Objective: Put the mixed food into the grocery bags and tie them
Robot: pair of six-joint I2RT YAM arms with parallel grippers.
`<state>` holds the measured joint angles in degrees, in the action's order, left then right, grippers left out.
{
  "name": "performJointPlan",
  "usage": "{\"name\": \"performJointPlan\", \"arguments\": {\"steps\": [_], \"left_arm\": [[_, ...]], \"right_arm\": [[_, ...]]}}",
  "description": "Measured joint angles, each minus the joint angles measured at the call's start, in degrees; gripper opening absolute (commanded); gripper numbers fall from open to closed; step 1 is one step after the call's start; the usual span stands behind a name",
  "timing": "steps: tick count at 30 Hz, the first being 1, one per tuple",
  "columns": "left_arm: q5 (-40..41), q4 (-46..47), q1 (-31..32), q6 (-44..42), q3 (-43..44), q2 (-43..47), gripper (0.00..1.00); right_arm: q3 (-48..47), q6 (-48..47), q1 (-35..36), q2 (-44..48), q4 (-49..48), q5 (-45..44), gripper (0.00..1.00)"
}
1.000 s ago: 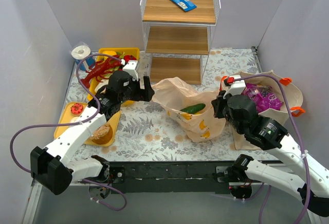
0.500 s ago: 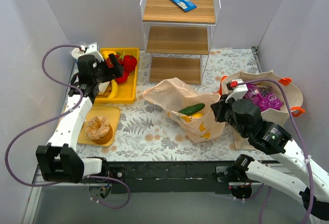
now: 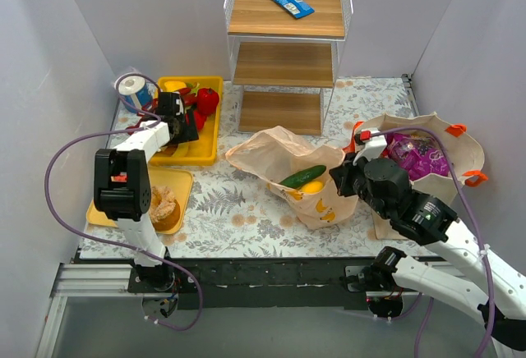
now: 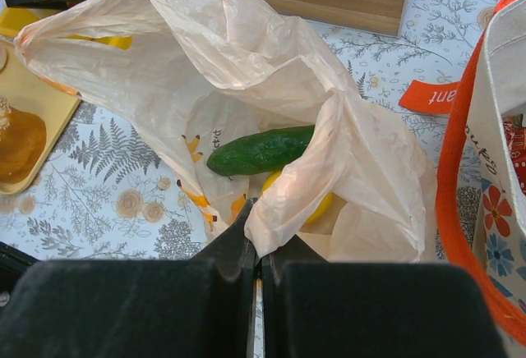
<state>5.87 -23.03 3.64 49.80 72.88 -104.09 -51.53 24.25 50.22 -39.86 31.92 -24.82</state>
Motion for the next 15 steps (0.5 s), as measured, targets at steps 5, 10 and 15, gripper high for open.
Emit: {"name": "performJointPlan", "arguments": {"steps": [5,10,15], "left_arm": [[1.3,1.4,0.0,-1.2,0.0,-0.2,0.61],[1.0,3.9,0.0,-1.9,-0.1,-2.4,0.55],[0.7,5.3,0.0,-2.2,-0.1,-6.8,0.45]], "right_arm": [[0.0,0.0,0.0,-1.4,-0.8,1.0,0.01],[0.0,0.1,0.0,-2.8,-1.7,2.1,0.01],[0.0,0.5,0.0,-4.0,-2.3,3.5,0.01]]}}
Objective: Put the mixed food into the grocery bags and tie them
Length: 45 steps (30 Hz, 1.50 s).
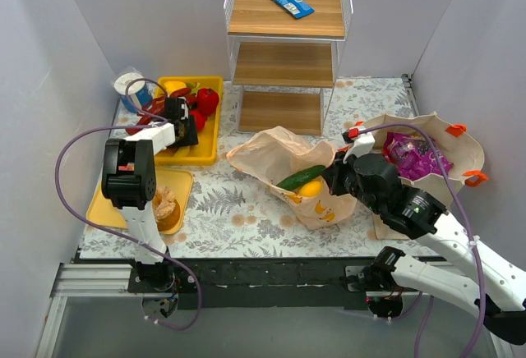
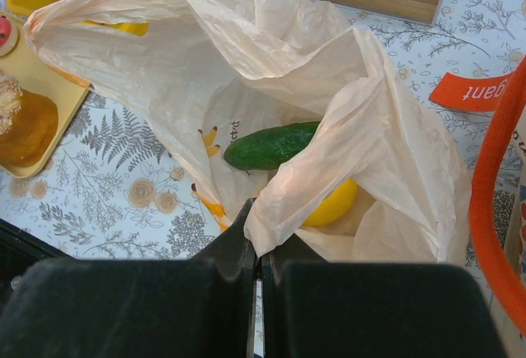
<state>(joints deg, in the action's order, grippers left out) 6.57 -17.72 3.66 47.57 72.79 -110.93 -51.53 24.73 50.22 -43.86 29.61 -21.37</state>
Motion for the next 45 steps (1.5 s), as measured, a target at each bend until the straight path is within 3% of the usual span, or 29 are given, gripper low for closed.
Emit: {"name": "performJointPlan", "arguments": {"steps": [3,4,12,25,29,32,37,40,45], "left_arm": [[-0.4,1.1,0.1,-0.2,0.3,-0.7,0.26],[-0.6,1.1,0.1,-0.2,0.3,-0.8,0.25],[-2.1,0.4,0.8,-0.2,-0.6,2.3,0.25],[-1.6,-1.8,3.1,0.9,-11.4,29.1,0.18],[-3.3,0.0,12.9,-1.3,-14.4,37.5,0.19],[-10.3,2.5,21.2,-2.4,-15.2,46.0,0.19],[-23.9,10.1,22.5,-0.6,-15.1,59.0,0.17],[-28.7,13.2,25.6,0.4,-14.9,60.6,0.17],[-29.0,14.8,40.3,-0.4,-16.1,53.3,0.17]], "right_arm": [[0.0,0.4,0.0,-0.2,0.0,0.6,0.01],[0.0,0.5,0.0,-0.1,-0.1,0.6,0.01],[0.0,1.0,0.0,-0.4,-0.2,1.6,0.01],[-0.5,1.7,0.0,-2.4,-0.2,2.5,0.01],[-0.8,1.7,0.0,-2.5,-0.2,2.5,0.01],[-1.0,1.6,0.0,-2.5,-0.2,2.6,0.01],[-1.2,1.6,0.0,-2.5,-0.1,2.7,0.01],[-1.5,1.4,0.0,-2.5,0.3,2.6,0.01],[-3.8,0.6,0.0,-2.0,0.7,1.1,0.01]]}}
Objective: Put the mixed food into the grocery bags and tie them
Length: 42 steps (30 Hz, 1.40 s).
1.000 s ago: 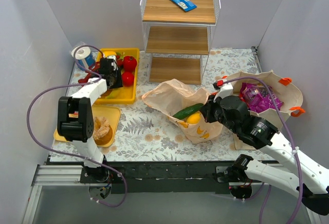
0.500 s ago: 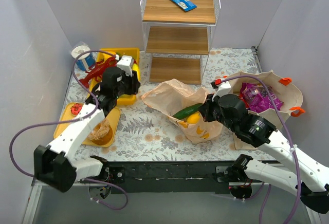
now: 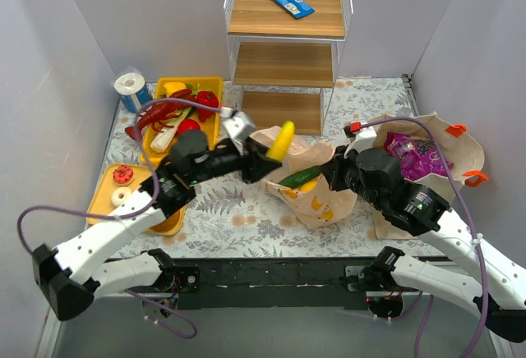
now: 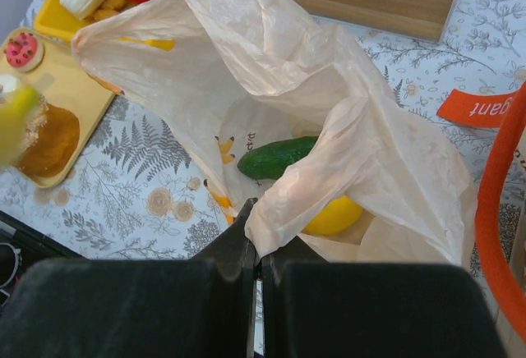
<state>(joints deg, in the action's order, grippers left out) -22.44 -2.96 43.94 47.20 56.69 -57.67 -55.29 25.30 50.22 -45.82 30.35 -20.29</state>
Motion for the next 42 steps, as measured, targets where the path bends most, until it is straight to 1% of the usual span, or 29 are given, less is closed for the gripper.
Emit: {"name": "performJointPlan", "arguments": {"steps": [3,6,15,24,35,39,40,42], "left_arm": [[0.7,1.1,6.3,-1.0,-0.7,-6.0,0.17],[1.0,2.4,9.0,-2.0,-0.9,-10.5,0.17],[3.7,10.1,9.1,-5.5,-4.1,-14.7,0.17],[5.6,11.2,9.1,-10.0,-1.4,-26.3,0.16],[5.6,11.6,9.1,-9.7,-4.4,-29.7,0.24],[6.0,9.9,9.1,-9.9,-1.6,-33.1,0.36],[6.3,9.4,9.1,-10.1,-0.3,-34.2,0.48],[6.9,8.6,9.1,-10.8,2.9,-36.5,0.62]], "right_arm": [[-0.9,0.0,0.0,0.9,0.2,-0.6,0.01],[-1.2,0.0,0.0,1.5,0.8,-0.7,0.01],[-1.3,0.2,0.0,4.4,3.0,-1.0,0.01],[-1.3,0.5,0.0,5.3,3.4,-1.0,0.01],[-1.3,0.5,0.0,6.4,4.3,-2.3,0.01],[-1.2,0.5,0.0,6.2,4.3,-2.3,0.01],[-1.2,0.5,0.0,6.1,4.3,-2.3,0.01],[-1.2,0.6,0.0,6.0,4.3,-2.2,0.01]]}}
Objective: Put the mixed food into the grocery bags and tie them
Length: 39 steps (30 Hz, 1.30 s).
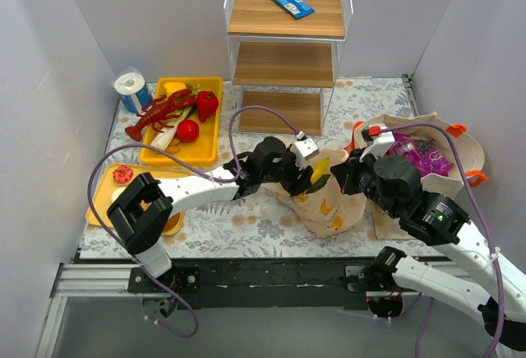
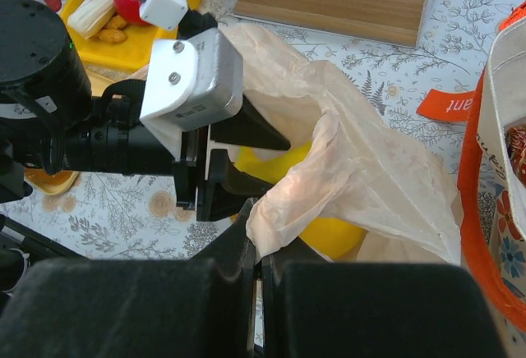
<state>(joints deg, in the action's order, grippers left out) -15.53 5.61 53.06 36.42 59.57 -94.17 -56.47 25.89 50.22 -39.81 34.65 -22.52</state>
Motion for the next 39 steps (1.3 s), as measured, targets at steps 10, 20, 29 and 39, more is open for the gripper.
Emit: {"name": "performJointPlan", "arguments": {"steps": [10,20,29,39], "left_arm": [[5.5,-2.8,-0.3,-0.2,3.8,0.2,0.98],[11.8,-10.3,-12.9,6.8,0.1,18.6,0.98],[20.0,-23.1,-18.1,22.5,-5.2,19.9,0.98],[19.3,-26.5,-18.8,27.3,-9.9,20.0,0.00]], "right_arm": [[0.0,0.5,0.0,0.5,0.0,-0.1,0.01],[0.1,0.7,0.0,1.2,0.0,-0.3,0.01],[0.1,0.7,0.0,1.2,0.0,-0.3,0.01],[0.1,0.4,0.0,1.2,0.0,-0.3,0.01]]}}
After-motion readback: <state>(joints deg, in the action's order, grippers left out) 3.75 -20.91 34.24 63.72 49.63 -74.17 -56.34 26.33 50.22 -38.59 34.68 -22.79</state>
